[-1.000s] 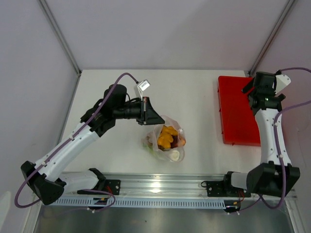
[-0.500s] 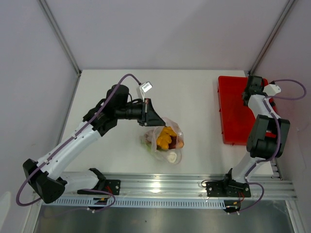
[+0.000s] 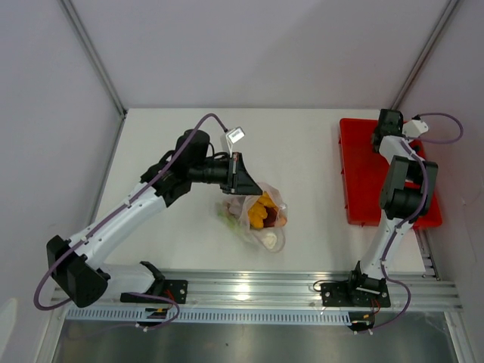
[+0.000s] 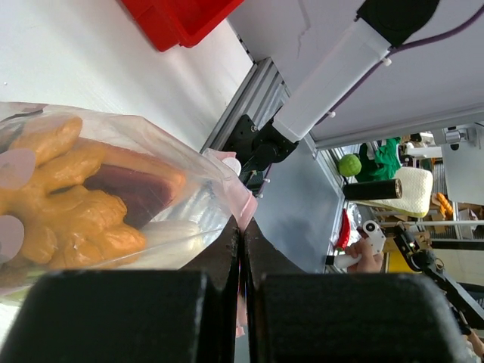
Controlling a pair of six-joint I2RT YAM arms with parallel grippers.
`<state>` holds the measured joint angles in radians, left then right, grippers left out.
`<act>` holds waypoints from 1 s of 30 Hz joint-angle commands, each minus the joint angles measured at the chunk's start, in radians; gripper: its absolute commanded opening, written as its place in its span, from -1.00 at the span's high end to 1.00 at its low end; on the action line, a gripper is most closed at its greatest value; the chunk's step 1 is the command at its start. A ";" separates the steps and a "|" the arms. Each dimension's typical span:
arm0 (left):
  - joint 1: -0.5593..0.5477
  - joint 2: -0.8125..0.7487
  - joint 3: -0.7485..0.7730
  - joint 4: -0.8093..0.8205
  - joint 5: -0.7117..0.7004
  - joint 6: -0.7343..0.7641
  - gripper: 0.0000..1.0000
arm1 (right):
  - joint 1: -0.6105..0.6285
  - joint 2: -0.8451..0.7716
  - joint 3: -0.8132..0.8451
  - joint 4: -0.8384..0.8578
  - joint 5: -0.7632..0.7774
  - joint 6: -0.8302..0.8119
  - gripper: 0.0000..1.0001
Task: Place the food in the zip-top bag and seal the zipper
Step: Pick up the fake vegetable from the bin.
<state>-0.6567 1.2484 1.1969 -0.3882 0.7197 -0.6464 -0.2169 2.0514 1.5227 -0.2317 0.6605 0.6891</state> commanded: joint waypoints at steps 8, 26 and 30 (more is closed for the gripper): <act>0.008 0.019 0.052 0.083 0.053 0.014 0.99 | 0.004 0.124 0.172 0.059 0.106 -0.050 -0.99; 0.009 0.034 0.053 0.083 0.058 0.017 0.99 | -0.027 0.220 0.209 0.029 0.133 -0.020 -0.89; 0.008 0.033 0.049 0.078 0.057 0.021 0.99 | -0.032 0.230 0.212 0.058 0.130 -0.053 -0.72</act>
<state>-0.6567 1.2877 1.2049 -0.3607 0.7456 -0.6456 -0.2398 2.2704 1.6894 -0.2115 0.7383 0.6476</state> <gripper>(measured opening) 0.005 0.875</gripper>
